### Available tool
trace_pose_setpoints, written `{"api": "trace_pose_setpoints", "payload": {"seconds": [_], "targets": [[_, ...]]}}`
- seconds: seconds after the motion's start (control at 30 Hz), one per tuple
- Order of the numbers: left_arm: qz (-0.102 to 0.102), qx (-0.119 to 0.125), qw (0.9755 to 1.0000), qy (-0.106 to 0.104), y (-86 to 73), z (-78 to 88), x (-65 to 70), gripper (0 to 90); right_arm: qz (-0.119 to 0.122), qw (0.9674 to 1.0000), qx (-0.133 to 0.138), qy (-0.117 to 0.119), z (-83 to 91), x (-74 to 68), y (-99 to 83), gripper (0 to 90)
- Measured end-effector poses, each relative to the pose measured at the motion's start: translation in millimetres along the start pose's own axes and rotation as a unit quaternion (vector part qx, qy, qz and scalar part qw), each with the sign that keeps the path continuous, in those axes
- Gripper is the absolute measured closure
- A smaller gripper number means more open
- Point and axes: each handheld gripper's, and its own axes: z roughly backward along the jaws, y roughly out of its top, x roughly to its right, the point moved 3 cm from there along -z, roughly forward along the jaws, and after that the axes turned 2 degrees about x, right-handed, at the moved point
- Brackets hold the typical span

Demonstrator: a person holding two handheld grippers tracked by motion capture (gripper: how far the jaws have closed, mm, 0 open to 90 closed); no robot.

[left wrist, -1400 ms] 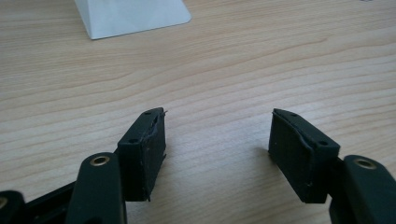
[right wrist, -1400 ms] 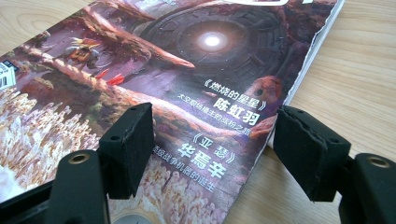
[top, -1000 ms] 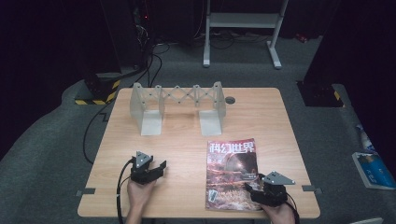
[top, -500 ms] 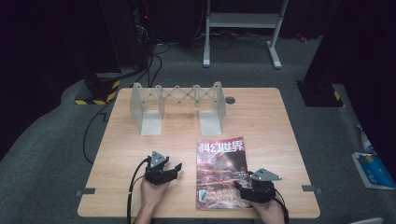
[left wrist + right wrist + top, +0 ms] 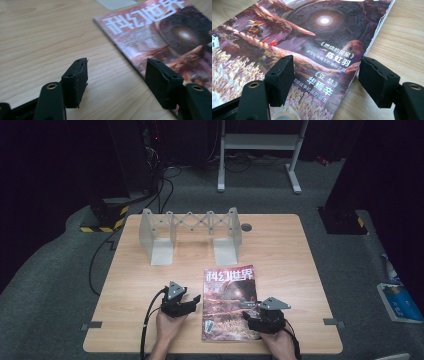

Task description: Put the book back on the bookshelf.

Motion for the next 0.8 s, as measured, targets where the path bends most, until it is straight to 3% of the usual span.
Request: {"api": "trace_pose_setpoints", "payload": {"seconds": [0.07, 0.3, 0.4, 0.57, 0.8], "targets": [[-0.008, -0.003, 1.0000, -0.006, 3.8, -5.1, 3.7, 35.0, -0.006, 1.0000, -0.002, 0.001, -2.1, -2.8, 1.6, 28.7], [0.002, -0.005, 0.9999, -0.011, 3.3, -13.0, 5.6, 35.2, -0.007, 1.0000, -0.004, 0.001, -7.1, -8.1, 5.6, 28.7], [0.002, -0.005, 0.9999, -0.010, 3.5, -14.9, 5.8, 35.2, -0.003, 1.0000, -0.006, 0.004, -9.2, -9.0, 7.6, 28.7], [-0.015, -0.014, 0.9998, 0.001, 3.1, -18.9, 8.9, 35.3, -0.005, 0.9998, -0.014, 0.013, -15.1, -12.6, 12.9, 28.5], [-0.012, -0.021, 0.9997, 0.004, 2.4, -20.4, 8.2, 35.6, -0.003, 0.9996, -0.012, 0.025, -17.2, -10.5, 14.1, 28.0]]}}
